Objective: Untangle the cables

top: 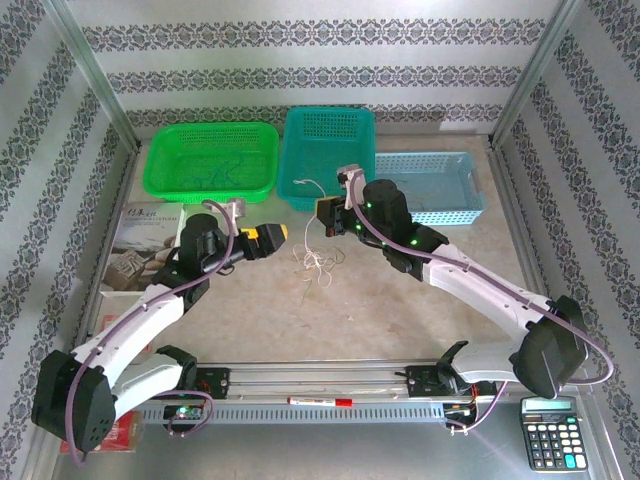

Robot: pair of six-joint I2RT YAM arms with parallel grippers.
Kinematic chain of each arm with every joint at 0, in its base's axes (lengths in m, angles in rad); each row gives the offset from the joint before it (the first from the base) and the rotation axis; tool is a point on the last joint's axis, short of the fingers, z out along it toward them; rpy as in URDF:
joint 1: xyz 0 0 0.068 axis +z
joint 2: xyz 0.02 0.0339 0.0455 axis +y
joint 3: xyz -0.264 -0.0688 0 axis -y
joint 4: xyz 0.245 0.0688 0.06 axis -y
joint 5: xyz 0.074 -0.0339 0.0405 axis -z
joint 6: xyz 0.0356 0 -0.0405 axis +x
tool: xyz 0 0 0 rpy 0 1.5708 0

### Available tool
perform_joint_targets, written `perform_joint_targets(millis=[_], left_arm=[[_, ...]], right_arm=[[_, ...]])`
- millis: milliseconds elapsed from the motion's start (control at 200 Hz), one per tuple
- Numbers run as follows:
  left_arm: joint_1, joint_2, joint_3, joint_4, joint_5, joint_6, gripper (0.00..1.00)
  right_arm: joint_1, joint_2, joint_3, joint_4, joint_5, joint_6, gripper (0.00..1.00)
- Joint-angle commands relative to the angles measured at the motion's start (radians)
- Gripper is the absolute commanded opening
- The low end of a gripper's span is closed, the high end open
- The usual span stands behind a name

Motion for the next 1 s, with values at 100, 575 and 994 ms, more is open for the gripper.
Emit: perform_joint_targets(millis=[100, 575, 994], left_arm=[[-0.085, 0.037, -0.001, 0.057, -0.019, 0.124, 1.0], [-0.195, 0.301, 0.115, 0.203, -0.064, 0.141, 0.77], [-0.202, 0.351, -0.022, 0.302, -0.087, 0.112, 0.4]], right_arm=[[0.019, -0.026, 0.041, -0.006, -0.015, 0.022, 0.0], [0.057, -0.027, 0.094, -0.009, -0.038, 0.041, 0.0], [-0.068, -0.129, 0.262, -0.003, -0.108, 0.111, 0.0]])
